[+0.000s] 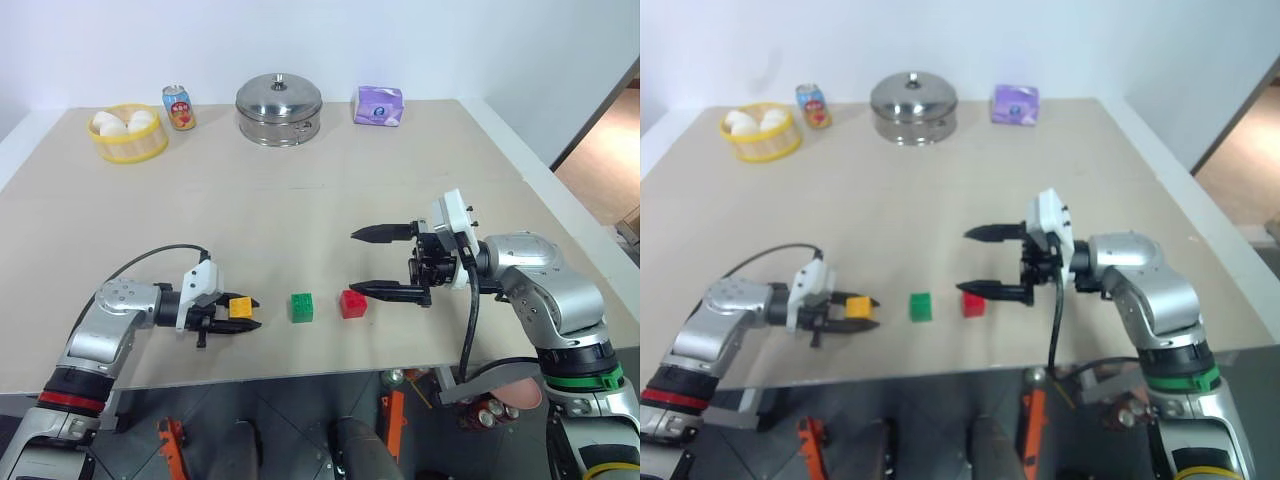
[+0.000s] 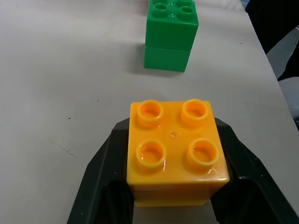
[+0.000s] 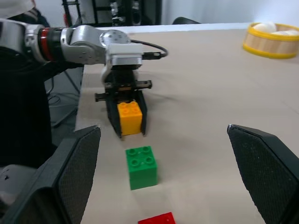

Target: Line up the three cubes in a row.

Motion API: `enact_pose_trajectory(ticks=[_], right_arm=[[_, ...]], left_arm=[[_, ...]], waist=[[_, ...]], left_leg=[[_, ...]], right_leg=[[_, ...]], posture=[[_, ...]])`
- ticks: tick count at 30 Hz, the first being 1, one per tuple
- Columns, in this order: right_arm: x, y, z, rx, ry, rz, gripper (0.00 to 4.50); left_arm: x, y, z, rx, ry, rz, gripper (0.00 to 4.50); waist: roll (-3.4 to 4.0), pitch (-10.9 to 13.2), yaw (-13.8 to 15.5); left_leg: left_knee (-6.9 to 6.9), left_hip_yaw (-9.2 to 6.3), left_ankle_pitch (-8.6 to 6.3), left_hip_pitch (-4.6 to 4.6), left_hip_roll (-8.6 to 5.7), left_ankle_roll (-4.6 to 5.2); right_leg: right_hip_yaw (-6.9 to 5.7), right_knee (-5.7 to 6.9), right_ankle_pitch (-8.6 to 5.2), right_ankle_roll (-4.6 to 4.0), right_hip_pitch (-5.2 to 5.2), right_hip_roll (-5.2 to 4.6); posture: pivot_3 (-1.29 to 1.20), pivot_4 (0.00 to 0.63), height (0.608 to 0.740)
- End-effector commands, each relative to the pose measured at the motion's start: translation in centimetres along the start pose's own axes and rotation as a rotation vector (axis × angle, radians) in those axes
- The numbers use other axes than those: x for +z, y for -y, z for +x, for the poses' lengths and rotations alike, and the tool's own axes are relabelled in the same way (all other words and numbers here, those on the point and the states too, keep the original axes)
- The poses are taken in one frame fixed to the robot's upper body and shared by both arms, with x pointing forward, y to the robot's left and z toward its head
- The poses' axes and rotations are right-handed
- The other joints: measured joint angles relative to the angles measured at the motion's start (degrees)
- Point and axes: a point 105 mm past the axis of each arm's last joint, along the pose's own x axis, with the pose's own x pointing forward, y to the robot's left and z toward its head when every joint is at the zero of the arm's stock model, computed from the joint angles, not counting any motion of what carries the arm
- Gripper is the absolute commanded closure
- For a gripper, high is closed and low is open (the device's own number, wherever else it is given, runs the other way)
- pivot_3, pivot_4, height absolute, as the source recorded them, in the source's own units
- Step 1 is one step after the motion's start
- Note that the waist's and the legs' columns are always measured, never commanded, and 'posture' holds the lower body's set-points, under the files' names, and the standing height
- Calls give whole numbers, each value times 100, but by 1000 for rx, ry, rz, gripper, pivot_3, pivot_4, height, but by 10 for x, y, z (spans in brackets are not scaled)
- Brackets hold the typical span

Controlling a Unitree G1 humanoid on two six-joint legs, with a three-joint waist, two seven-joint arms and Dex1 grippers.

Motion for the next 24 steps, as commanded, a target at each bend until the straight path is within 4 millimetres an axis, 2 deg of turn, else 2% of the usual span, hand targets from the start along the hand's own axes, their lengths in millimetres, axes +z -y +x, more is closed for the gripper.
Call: enact_pose_trajectory(ticks=[1,15,17,19,20,21,23,24], right_arm=[[7,-8,-2,37,4,-39,0],[7,-6,-2,38,13,-47,0],[7,-6,-2,37,13,-47,0],[7,-5,-2,35,12,-47,0],[7,-5,-2,35,12,-47,0],[7,-5,-2,35,11,-47,0],[6,-5,-2,34,11,-46,0],[7,-5,-2,35,11,-46,0]], left_arm=[[2,2,0,-30,-14,23,3112],[1,3,1,-46,-25,22,3112],[1,4,1,-52,-25,19,2082],[1,4,1,-59,-25,17,1381],[1,5,1,-63,-25,16,1191],[2,5,1,-65,-22,15,685],[4,5,0,-71,-14,16,113],[5,5,0,-74,-9,19,20]], waist=[[0,0,0],[0,0,1],[0,0,0],[0,0,0],[0,0,0],[0,0,0],[0,0,0],[0,0,0]], left_leg=[[0,1,0,0,0,0],[0,2,0,0,0,0],[0,3,0,1,0,0],[0,3,0,0,0,0],[0,2,0,0,0,0],[0,2,0,1,0,0],[0,2,0,1,0,0],[0,2,0,1,0,0]], right_leg=[[1,0,0,0,0,0],[2,0,0,0,0,0],[2,0,0,0,0,0],[2,0,0,0,-1,0],[2,0,0,0,-1,0],[2,0,0,0,-1,0],[2,0,0,0,-1,0],[2,0,0,0,0,0]], posture=[[0,150,739],[0,150,739],[0,150,739],[0,150,739],[0,150,739],[0,150,739],[0,150,739],[0,150,739]])
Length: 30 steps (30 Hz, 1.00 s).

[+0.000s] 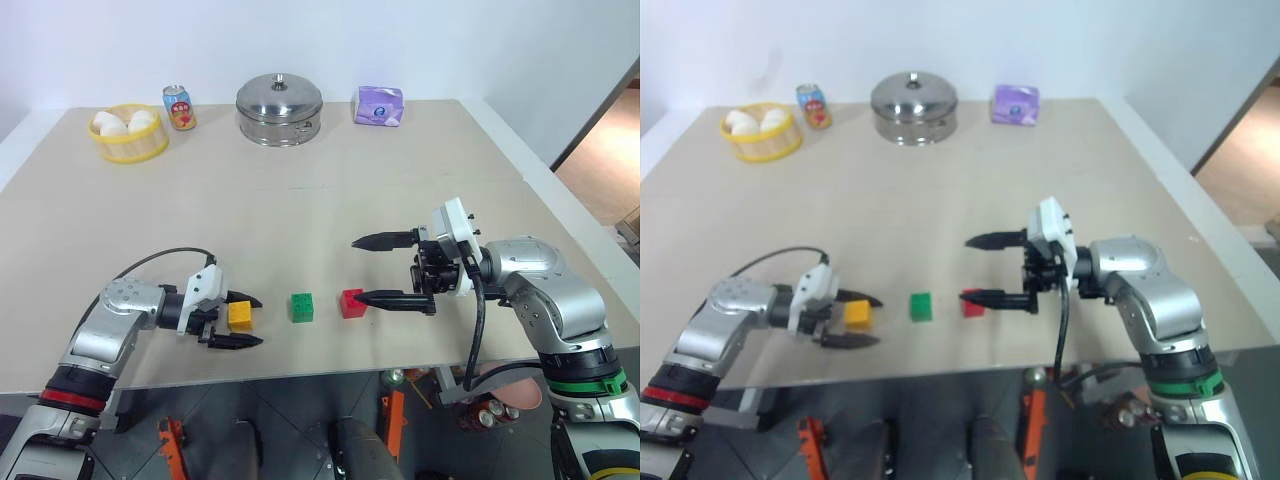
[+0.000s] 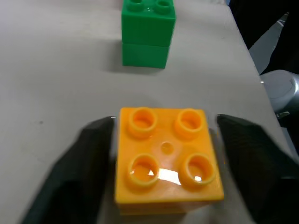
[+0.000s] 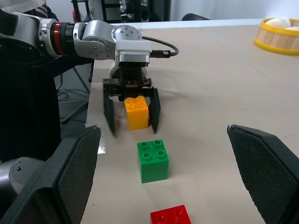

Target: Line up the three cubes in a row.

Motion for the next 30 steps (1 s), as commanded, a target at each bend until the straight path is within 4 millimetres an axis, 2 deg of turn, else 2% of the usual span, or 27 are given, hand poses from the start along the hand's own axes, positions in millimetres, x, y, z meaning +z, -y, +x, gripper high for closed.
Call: enact_pose_trajectory(ticks=[1,4,8,12,15,18,22,26,30], right_arm=[[11,0,0,7,16,-53,0],[11,0,-1,8,17,-51,0],[13,-1,-3,5,33,-36,0],[22,-4,-13,-34,127,34,0],[30,11,-22,-166,213,61,0],[21,36,-33,-358,222,72,0],[-10,60,-46,-582,151,93,0],[-28,76,-50,-737,163,118,0],[-42,84,-44,-815,159,136,0]], left_arm=[[7,-1,-4,-7,9,20,20],[11,-2,-8,-7,17,39,20],[30,-3,-15,-1,76,28,20],[93,-10,-39,108,304,-33,20],[113,-30,-61,309,423,-86,20],[106,-53,-87,588,437,-77,20],[85,-66,-111,888,410,-58,20],[66,-68,-127,1075,400,-71,20],[48,-66,-127,1131,389,-111,20]], waist=[[0,0,0],[0,0,0],[0,0,0],[-8,5,0],[-12,7,0],[-10,5,-23],[-12,5,-14],[-14,3,-4],[-15,3,-4]], left_leg=[[1,0,0,0,0,0],[1,1,0,0,0,0],[0,0,0,-1,0,0],[-1,-2,0,-9,1,0],[0,-6,0,-7,0,0],[0,0,0,15,0,0],[1,0,0,16,0,0],[0,2,1,6,0,0],[-1,3,1,5,0,0]], right_leg=[[0,0,0,0,0,0],[1,0,0,0,0,0],[0,0,0,0,-2,1],[0,0,-1,1,-3,0],[-3,0,-1,5,0,0],[2,0,2,7,12,0],[5,0,7,3,11,4],[10,-1,11,6,4,5],[13,-2,12,8,3,6]], posture=[[0,150,739],[0,150,739],[0,150,739],[0,150,739],[0,150,739],[0,150,739],[0,150,739],[0,150,739],[0,150,739]])
